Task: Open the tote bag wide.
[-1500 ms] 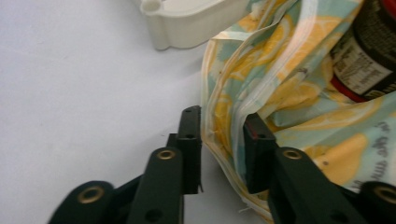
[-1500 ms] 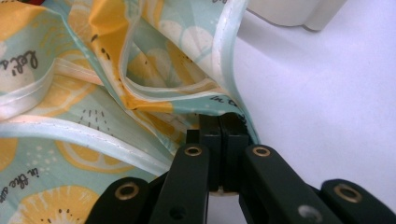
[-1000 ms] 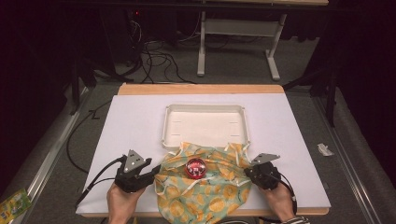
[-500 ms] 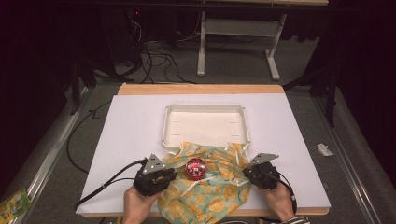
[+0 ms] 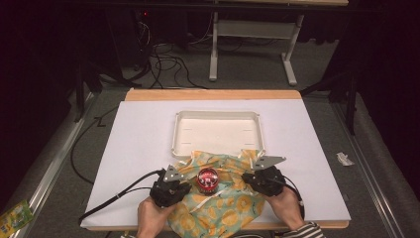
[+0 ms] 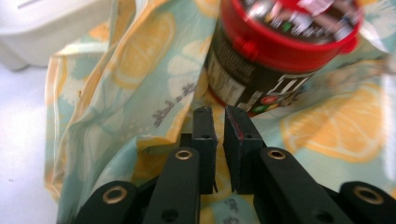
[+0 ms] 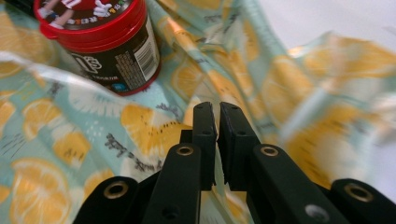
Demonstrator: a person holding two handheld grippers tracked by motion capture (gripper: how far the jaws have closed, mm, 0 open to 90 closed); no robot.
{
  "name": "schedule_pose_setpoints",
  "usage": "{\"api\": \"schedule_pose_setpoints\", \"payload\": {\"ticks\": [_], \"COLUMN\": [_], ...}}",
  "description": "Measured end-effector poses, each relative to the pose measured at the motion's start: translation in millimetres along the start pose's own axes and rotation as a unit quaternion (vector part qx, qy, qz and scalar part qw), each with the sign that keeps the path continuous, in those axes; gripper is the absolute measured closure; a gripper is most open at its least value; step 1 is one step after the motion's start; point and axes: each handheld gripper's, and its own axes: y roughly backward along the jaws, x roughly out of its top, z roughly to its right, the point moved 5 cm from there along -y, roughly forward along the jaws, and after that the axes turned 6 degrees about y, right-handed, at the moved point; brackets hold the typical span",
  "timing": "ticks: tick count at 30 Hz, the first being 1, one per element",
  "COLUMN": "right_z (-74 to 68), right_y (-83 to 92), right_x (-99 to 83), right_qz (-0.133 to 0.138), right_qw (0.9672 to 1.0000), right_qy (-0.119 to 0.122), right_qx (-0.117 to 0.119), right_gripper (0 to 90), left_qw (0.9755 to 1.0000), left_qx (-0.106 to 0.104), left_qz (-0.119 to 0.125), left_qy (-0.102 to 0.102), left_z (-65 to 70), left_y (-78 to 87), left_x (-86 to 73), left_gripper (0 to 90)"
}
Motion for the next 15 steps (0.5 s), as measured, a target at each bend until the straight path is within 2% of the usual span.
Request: {"api": "schedule_pose_setpoints", "payload": {"ticks": [1,3,7,12,14,15], "right_z": [-1.1,-3.1,-9.6,-10.4,-7.8,-6.0], "right_y": [-7.8,-17.8,-30.6,-41.6,-45.4,-46.1], "right_x": [1.5,3.0,5.0,4.3,1.5,0.1], "right_qz": [-0.001,-0.008,-0.029,-0.058,-0.065,-0.068], "right_qw": [0.9999,0.9998,0.9993,0.9979,0.9977,0.9975], "right_qy": [-0.008,-0.007,0.014,0.025,0.017,0.018], "right_qx": [0.01,0.016,0.02,0.009,0.008,0.004], "right_gripper": [86.9,87.1,87.2,87.2,87.2,87.4], "left_qw": [1.0,0.9998,0.9991,0.9984,0.9978,0.9969], "left_qx": [0.004,0.015,0.031,0.043,0.053,0.065], "left_qz": [-0.004,-0.014,-0.026,-0.037,-0.039,-0.043], "left_qy": [-0.001,-0.005,-0.008,-0.004,-0.006,-0.011], "left_z": [0.0,-1.0,-3.3,-7.0,-9.4,-12.4], "left_y": [-1.8,-5.0,-9.5,-13.7,-13.1,-11.7], "left_x": [-1.3,-3.9,-6.4,-7.2,-7.0,-7.2], "left_gripper": [82.7,82.7,82.7,82.8,82.8,82.8]}}
